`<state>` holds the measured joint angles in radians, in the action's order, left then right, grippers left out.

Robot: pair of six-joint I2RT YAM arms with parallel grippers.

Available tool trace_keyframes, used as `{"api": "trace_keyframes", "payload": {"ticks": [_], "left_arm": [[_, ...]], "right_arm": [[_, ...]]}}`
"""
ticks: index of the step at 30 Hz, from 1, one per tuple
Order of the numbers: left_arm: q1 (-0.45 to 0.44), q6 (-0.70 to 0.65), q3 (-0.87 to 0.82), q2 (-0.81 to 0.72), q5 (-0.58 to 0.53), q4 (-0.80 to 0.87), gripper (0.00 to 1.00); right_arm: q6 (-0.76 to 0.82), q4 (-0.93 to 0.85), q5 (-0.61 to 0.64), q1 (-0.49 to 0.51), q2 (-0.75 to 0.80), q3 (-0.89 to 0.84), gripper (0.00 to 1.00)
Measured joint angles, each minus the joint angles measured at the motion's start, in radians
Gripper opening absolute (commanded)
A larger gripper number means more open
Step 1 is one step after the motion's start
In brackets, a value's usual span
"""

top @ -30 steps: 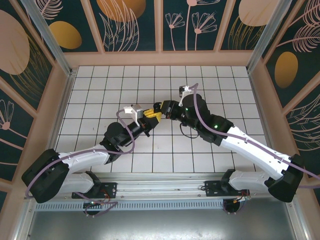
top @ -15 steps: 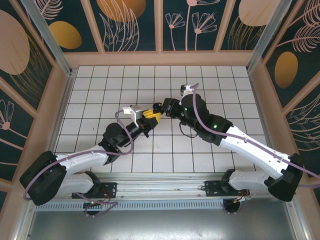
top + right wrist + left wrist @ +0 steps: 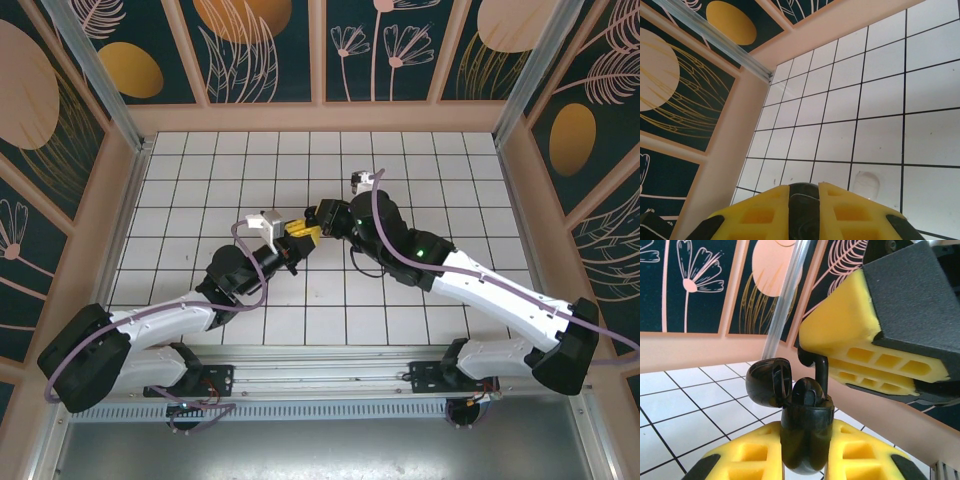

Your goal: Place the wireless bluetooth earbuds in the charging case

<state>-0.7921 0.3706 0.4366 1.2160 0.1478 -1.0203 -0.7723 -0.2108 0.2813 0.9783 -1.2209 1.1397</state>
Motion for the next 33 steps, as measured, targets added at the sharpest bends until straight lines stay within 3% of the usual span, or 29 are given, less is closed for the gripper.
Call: {"api": "trace_keyframes", "payload": {"ticks": [22, 33], "left_arm": [[-0.001, -0.003, -0.007, -0.001, -0.006, -0.001, 0.0], [-0.001, -0.011, -0.012, -0.01, -0.006, -0.001, 0.0]], "right_arm": [[-0.031, -0.065, 0.01, 0.015, -0.023, 0.01, 0.19], [-0.031, -0.079, 0.006, 0.016, -0.028, 0.018, 0.34]]}}
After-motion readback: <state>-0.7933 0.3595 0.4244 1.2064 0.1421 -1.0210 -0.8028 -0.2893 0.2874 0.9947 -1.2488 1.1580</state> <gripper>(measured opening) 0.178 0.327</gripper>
